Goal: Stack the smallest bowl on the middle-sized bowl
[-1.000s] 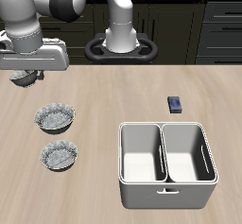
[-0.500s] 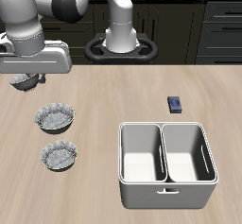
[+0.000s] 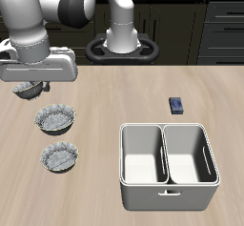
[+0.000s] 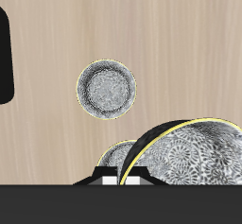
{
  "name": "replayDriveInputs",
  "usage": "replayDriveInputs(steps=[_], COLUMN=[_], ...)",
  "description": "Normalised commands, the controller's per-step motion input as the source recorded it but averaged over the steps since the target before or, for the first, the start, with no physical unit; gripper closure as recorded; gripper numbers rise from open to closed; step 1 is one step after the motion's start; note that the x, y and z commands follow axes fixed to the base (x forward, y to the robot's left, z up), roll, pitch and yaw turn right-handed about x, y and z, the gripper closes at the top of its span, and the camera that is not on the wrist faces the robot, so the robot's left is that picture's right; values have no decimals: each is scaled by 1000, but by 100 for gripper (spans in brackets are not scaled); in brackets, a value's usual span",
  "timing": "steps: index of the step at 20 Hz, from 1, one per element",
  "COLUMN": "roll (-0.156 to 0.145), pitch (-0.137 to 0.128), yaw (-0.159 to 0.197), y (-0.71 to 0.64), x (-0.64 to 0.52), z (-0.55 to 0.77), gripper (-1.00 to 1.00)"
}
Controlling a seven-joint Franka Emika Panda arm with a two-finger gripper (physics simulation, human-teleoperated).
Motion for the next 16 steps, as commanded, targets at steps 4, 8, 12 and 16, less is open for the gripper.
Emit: replayDriveInputs(steps=[4, 8, 12, 16], roll=[-11, -40, -23, -19], pitch=[-14, -5, -17, -4], yaw=[-3, -18, 0, -6], y=[126, 0, 141, 125], x=[341, 334, 360, 230], z=[29, 35, 2, -56], gripper=[100, 100, 100, 100])
